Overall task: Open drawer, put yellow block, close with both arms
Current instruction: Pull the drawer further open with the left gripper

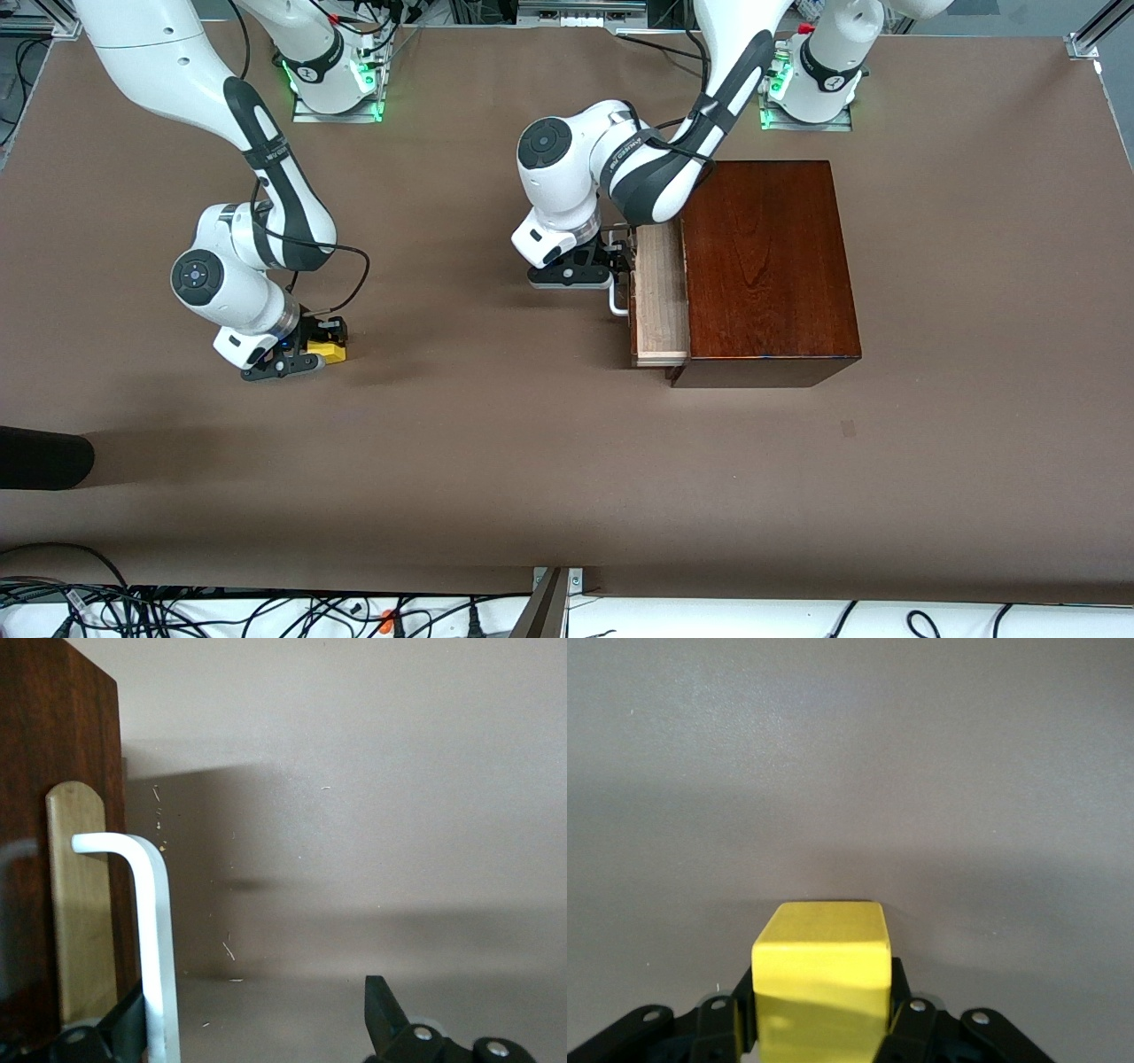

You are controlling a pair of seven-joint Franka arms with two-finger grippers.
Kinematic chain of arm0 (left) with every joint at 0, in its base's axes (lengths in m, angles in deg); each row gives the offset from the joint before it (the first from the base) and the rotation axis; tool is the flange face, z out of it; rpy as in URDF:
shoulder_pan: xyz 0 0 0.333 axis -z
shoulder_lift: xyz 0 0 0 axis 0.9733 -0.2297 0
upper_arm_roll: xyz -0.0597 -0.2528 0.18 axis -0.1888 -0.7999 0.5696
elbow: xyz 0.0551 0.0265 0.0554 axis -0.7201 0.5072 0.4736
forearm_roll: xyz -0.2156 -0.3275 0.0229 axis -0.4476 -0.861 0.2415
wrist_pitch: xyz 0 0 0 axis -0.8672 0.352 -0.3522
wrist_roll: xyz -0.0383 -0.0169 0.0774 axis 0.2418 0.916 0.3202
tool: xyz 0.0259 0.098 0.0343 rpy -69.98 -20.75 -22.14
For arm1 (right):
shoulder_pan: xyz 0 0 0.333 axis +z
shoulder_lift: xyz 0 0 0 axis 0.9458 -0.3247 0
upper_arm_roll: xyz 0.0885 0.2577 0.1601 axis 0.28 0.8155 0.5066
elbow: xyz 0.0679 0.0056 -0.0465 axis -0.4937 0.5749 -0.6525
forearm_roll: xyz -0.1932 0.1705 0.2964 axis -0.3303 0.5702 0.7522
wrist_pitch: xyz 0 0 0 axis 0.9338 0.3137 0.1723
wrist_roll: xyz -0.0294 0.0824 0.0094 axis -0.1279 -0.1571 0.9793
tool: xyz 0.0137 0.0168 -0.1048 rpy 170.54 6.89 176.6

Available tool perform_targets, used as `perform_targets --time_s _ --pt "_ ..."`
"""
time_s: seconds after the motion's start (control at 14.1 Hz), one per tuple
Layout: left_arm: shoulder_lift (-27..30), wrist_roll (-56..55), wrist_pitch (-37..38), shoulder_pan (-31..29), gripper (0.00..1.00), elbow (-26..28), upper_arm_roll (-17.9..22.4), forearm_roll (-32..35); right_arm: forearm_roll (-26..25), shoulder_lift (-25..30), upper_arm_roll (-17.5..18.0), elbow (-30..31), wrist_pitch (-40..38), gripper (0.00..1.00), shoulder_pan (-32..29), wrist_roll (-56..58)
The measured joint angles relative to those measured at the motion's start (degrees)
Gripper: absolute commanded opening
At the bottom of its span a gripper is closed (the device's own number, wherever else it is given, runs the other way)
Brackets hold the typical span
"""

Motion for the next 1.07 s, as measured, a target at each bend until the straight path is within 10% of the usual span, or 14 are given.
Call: perform_targets --time_s 1.07 --pt "-2.1 0.0 0.1 1.2 1.0 -4.8 -0.4 -0.6 0.0 0.0 0.1 0.0 0.0 0.2 0.0 0.3"
